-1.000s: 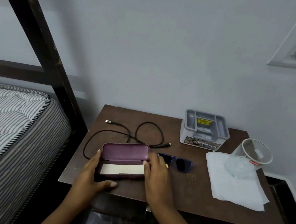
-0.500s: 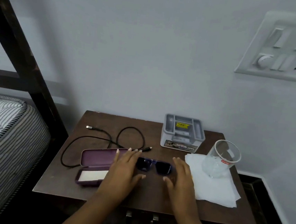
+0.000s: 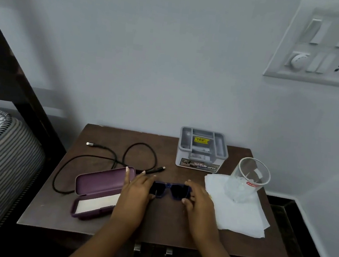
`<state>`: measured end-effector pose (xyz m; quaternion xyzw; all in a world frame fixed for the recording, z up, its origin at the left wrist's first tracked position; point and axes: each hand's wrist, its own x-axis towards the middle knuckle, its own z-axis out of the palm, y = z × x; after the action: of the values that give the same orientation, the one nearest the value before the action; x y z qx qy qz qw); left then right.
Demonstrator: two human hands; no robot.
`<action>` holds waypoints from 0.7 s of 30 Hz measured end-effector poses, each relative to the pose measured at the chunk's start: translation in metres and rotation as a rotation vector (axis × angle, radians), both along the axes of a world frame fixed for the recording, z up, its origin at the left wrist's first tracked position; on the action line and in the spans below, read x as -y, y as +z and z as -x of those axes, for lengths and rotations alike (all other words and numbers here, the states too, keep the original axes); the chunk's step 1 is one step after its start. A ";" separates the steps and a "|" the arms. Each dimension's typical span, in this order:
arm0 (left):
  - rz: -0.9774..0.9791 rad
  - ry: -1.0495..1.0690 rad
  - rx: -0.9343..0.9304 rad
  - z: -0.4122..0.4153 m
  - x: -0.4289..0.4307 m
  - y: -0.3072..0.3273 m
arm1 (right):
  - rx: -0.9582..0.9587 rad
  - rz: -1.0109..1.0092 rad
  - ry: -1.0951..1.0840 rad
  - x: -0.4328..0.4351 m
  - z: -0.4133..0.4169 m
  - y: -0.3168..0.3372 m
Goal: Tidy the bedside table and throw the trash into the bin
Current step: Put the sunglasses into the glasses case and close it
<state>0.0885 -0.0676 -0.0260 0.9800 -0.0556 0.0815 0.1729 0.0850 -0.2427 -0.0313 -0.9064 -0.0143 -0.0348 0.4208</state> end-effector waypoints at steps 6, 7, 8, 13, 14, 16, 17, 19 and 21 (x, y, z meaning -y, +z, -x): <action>-0.130 -0.120 -0.074 -0.009 -0.002 0.013 | -0.026 0.022 0.044 0.009 -0.001 0.011; -0.109 -0.135 -0.025 -0.010 -0.006 0.015 | -0.011 0.017 0.043 0.009 0.000 0.015; -0.083 -0.149 0.070 -0.011 -0.012 0.015 | 0.002 0.006 0.044 0.008 0.001 0.020; 0.057 -0.133 0.134 0.012 -0.061 0.041 | 0.076 -0.045 0.218 -0.021 -0.002 0.052; 0.131 -0.090 0.112 0.022 -0.072 0.046 | 0.074 -0.056 0.265 -0.031 -0.004 0.055; 0.322 0.051 0.062 0.042 -0.092 0.055 | 0.039 -0.084 0.348 -0.055 -0.007 0.060; 0.391 0.104 0.057 0.052 -0.100 0.056 | 0.007 -0.102 0.384 -0.066 -0.008 0.062; 0.440 0.174 0.039 0.065 -0.114 0.049 | -0.069 -0.133 0.443 -0.084 -0.010 0.063; 0.453 0.208 0.001 0.071 -0.125 0.041 | -0.115 -0.118 0.484 -0.096 -0.011 0.058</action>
<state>0.0180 0.0570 0.0152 0.9167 0.0652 0.1098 0.3786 0.0962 -0.1472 0.0262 -0.8510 -0.2046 0.1178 0.4691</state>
